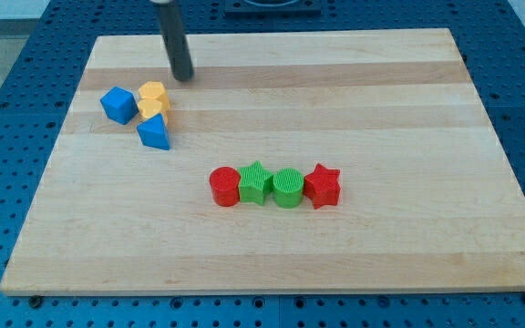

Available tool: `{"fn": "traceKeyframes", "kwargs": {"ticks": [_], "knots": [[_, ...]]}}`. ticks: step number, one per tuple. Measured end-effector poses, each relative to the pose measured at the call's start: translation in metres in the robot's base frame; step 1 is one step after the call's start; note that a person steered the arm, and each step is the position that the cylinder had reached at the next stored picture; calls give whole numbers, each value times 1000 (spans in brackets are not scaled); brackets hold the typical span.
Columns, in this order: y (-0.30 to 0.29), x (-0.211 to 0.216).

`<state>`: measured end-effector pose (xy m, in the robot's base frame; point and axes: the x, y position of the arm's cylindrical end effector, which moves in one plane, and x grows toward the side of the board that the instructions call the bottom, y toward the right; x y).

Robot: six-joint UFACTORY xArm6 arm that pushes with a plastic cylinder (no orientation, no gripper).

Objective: Push the group of blocks towards the left side of the board

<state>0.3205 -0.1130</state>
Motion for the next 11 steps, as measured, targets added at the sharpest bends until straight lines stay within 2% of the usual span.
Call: {"fn": "traceKeyframes", "kwargs": {"ticks": [1, 2, 4, 5, 6, 9, 11], "knots": [[60, 90], [109, 125], [228, 164], [260, 190], [269, 196], [192, 196], [140, 181]]}}
